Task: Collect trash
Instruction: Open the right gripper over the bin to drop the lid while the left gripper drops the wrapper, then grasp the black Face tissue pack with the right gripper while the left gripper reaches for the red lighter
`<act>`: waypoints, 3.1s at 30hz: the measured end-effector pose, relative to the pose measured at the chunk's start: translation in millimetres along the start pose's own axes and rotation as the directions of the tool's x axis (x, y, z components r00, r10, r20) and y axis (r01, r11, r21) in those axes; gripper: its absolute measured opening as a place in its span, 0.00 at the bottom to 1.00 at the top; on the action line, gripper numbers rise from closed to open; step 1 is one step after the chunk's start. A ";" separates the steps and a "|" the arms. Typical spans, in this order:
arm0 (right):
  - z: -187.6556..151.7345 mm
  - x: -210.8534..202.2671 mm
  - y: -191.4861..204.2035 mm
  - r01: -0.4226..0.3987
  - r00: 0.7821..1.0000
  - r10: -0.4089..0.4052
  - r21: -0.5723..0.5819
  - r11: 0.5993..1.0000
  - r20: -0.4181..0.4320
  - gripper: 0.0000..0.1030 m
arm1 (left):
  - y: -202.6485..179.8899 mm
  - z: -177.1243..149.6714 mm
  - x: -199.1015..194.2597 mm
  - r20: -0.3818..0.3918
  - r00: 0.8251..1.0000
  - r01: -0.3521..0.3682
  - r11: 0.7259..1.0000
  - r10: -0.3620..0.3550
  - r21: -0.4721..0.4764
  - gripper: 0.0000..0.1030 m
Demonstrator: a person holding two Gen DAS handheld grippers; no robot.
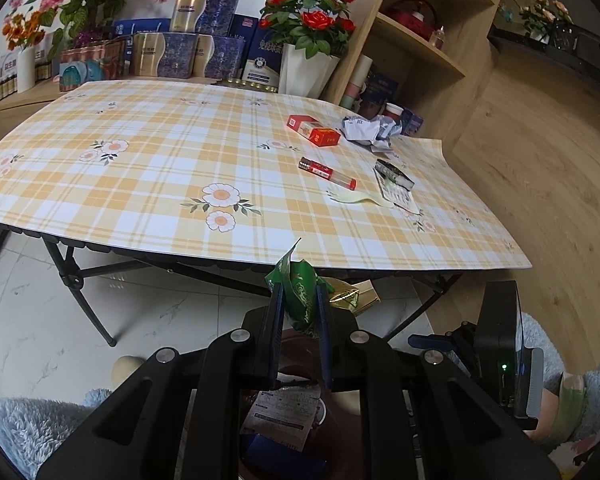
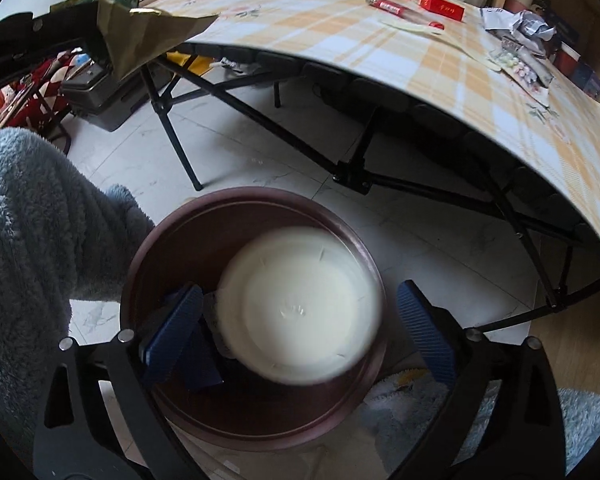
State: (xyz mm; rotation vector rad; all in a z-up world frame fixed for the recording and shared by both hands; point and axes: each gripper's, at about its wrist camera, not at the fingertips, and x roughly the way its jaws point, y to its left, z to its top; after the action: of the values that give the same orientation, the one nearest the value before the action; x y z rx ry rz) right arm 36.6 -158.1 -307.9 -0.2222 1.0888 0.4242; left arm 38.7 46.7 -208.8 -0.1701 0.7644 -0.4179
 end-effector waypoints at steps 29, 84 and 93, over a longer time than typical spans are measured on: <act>-11.7 -78.7 -96.7 0.204 0.905 -0.344 0.456 0.866 0.248 0.94 | -47.0 -30.8 64.5 -0.279 0.955 -0.030 0.966 0.104 0.259 0.23; 147.1 -60.0 -216.5 -0.024 0.928 -0.083 0.281 0.959 0.364 0.78 | -13.4 94.4 96.2 -0.093 0.996 -0.004 0.995 -0.006 -0.103 0.82; 179.1 2.0 -236.8 -0.029 0.977 -0.051 0.362 0.932 0.208 0.59 | -16.4 119.6 135.9 -0.131 0.990 0.028 0.989 -0.047 -0.144 0.72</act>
State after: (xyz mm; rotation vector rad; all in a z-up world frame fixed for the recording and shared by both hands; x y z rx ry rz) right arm 285.9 -302.6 -236.2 0.1441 0.9330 0.2225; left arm 205.3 -26.1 -204.9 -0.2927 0.9256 -0.4139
